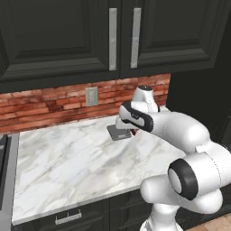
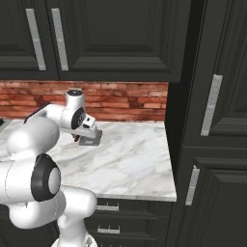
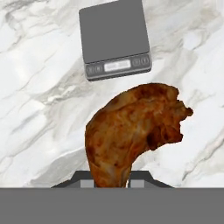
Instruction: Take the chicken drumstick from the fridge and place it on the digital scale on the counter by the fridge. Wait a few seconds for a reading, then move it to the plate on the dining counter.
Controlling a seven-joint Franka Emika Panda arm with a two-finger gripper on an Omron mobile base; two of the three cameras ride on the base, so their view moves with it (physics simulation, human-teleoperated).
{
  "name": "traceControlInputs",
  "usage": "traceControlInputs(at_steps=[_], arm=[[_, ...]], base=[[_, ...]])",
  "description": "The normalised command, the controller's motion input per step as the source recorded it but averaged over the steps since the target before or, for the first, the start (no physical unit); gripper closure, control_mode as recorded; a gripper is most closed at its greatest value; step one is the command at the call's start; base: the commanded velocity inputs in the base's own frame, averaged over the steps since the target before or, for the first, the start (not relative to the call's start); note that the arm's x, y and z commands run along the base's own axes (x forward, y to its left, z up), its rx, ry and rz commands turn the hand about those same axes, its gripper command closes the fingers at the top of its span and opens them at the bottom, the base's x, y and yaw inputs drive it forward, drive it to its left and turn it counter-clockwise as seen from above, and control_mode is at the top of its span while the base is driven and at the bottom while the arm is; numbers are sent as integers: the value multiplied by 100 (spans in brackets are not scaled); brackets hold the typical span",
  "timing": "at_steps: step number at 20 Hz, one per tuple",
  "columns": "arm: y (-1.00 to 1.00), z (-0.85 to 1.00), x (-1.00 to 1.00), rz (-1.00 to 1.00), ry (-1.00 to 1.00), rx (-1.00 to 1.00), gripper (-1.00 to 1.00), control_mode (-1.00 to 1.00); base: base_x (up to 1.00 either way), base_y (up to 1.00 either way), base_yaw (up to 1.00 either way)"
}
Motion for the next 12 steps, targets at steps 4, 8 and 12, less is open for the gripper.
traceControlInputs(at_steps=[4,8,12], arm=[[9,-30,30,0,0,0,100,-100],[8,-8,24,0,0,0,100,-100],[6,-9,26,0,0,0,100,-100]], base=[[0,0,0],[0,0,0],[0,0,0]])
